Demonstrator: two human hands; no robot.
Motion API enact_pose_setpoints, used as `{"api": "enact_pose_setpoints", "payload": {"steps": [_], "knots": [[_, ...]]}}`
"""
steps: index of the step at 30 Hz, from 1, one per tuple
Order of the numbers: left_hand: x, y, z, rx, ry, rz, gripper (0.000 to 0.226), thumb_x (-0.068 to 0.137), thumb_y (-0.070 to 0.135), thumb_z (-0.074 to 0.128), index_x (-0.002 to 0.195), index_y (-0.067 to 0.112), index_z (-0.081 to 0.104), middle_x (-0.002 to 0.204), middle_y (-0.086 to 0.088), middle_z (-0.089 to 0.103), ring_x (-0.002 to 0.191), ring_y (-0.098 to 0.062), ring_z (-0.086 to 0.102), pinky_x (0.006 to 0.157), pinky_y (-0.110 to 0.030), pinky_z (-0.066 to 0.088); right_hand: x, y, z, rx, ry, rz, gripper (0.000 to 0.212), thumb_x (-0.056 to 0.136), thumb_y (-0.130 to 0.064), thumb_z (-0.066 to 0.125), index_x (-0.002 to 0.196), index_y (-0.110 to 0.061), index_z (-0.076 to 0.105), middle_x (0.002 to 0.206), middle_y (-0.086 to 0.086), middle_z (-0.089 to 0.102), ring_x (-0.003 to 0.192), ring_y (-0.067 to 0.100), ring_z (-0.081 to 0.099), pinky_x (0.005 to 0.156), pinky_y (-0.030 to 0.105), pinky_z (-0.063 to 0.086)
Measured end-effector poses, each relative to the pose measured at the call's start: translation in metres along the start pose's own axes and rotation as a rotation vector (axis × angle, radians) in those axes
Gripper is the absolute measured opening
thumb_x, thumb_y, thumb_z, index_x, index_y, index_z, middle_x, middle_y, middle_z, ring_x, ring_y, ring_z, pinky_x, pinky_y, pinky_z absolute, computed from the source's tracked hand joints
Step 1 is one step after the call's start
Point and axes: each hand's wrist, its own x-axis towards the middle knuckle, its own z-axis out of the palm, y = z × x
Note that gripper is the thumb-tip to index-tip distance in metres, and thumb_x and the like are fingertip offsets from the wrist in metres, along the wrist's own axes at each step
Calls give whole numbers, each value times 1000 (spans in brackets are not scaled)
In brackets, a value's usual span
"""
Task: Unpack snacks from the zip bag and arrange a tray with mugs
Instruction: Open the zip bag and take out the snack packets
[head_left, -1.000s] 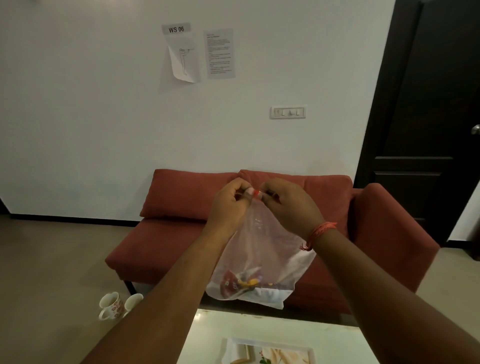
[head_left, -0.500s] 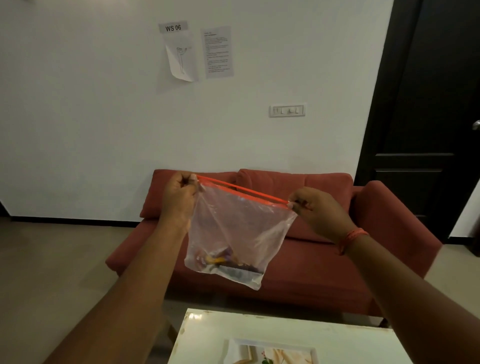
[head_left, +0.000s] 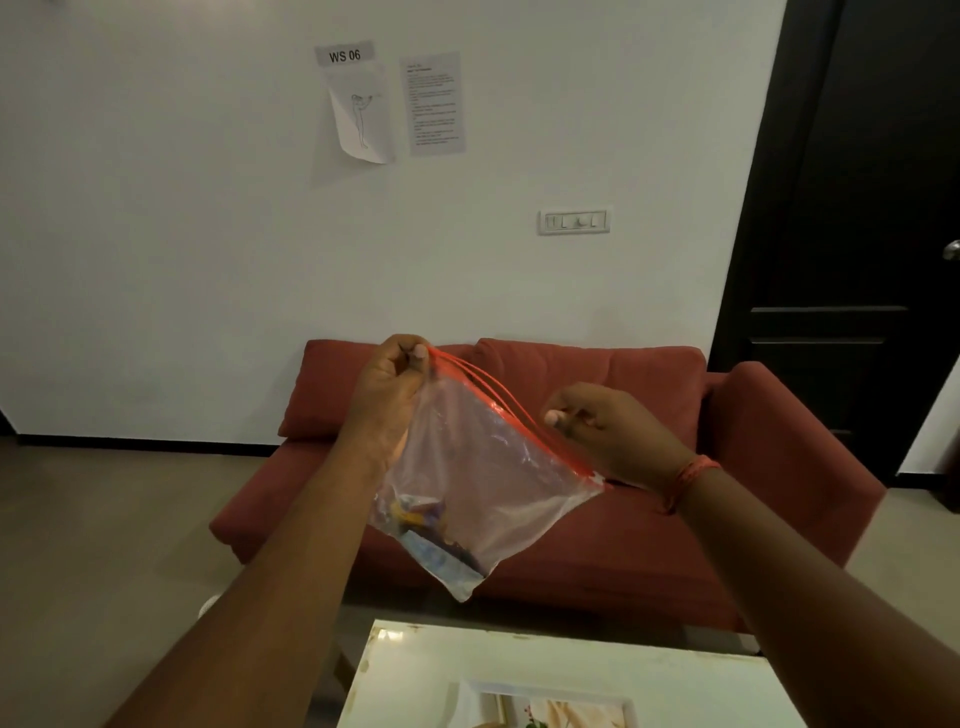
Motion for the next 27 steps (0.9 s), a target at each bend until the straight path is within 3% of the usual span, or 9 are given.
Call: {"api": "enact_pose_setpoints", "payload": {"steps": [6,10,12,15,17,19,22,24,27], "knots": [[-3,-3,17,-37,-29,-9,21,100,12,52,83,23,61,77,8,57,73,-6,50,74,-23,44,7,-20,9,36,-26,-1,16,97,-35,56,90,-28,70,86,-15,69,80,1,62,74,24,50],[-6,-6,23,-51,-56,-12,20,100,15,52,84,22,61,81,0,56,78,-13,50,75,-28,44,5,-28,12,325,-37,95,57,93,-65,39,87,-15,66,74,-3,63,67,13,55,71,41,49],[-7,-7,26,-51,-62,-32,20,99,16,53,84,23,63,83,-1,59,79,-13,55,75,-29,48,5,-26,16,498,-42,171,64,92,-68,38,93,-12,68,77,4,62,69,16,52,68,40,47],[-11,-6,31,-83,-74,-35,26,99,15,54,80,28,66,79,7,64,75,-7,58,74,-26,50,5,-24,17,400,-54,174,50,98,-52,47,89,-7,67,71,8,63,64,12,54,64,36,48],[-12,-8,33,-83,-89,-42,22,99,17,55,83,26,66,81,6,64,80,-11,58,78,-30,50,4,-20,18,246,-43,119,29,100,-30,54,82,-12,68,59,-7,61,53,0,52,57,25,45],[-12,-10,35,-74,-106,-41,16,99,18,55,87,22,66,84,3,64,83,-14,57,81,-33,49,3,-21,17,241,-34,133,25,99,-21,57,78,-17,69,55,-14,59,48,-2,50,54,18,42],[-11,-13,38,-53,-111,-30,15,99,17,55,89,22,65,83,5,63,81,-9,57,81,-30,47,-1,-27,18,500,-14,266,32,102,-25,51,85,-6,70,65,0,61,53,7,51,53,22,44],[-12,-14,40,-29,-112,-30,15,99,18,55,88,22,64,81,8,63,76,-4,56,75,-23,47,-4,-34,17,679,-10,367,45,104,-39,43,96,-4,71,77,9,64,64,15,56,60,25,49],[-13,-16,41,-23,-119,-24,15,98,18,55,87,22,64,79,8,63,74,-2,57,73,-21,47,-7,-35,19,612,-28,349,55,99,-56,41,97,-11,72,82,14,66,71,17,58,69,34,51]]}}
